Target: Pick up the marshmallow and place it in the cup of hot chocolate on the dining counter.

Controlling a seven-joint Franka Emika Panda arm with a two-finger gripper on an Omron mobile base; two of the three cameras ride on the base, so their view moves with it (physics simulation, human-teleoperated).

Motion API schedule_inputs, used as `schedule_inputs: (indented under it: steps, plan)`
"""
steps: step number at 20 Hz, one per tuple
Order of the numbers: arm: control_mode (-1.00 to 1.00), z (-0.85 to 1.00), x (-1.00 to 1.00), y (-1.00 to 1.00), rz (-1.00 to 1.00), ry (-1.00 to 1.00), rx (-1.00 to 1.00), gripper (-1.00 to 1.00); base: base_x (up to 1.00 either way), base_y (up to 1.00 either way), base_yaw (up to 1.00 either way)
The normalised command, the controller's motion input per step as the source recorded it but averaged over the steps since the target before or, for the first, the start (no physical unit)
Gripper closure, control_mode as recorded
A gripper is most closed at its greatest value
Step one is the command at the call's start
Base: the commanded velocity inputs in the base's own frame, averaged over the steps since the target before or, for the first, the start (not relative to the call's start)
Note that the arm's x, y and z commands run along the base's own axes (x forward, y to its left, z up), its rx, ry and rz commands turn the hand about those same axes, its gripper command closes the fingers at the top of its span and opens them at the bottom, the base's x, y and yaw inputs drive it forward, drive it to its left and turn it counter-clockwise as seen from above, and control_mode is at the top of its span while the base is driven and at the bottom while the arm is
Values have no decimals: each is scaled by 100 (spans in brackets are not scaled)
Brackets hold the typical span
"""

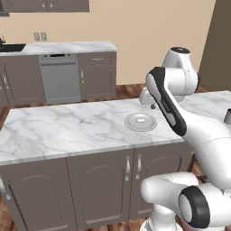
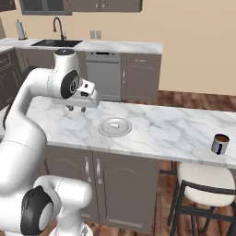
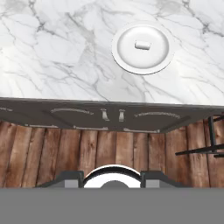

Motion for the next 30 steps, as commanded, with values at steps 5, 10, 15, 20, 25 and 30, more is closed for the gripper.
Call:
schedule_inputs:
  steps: [5, 10, 15, 20, 25, 30]
  plan:
    - [-100, -1, -63, 0, 0, -12, 0, -100, 0, 0, 0]
    - [-100, -50, -90, -2, 1, -2, -7, -100, 0, 0, 0]
    - [-100, -48, 5, -19, 26, 7, -14, -100, 0, 0, 0]
    - [-100, -6, 43, -25, 39, 15, -2, -100, 0, 0, 0]
    - [-100, 0, 89, -8, 46, 18, 0, -100, 0, 0, 0]
    - [-100, -17, 100, -17, 44, 14, -3, -100, 0, 0, 0]
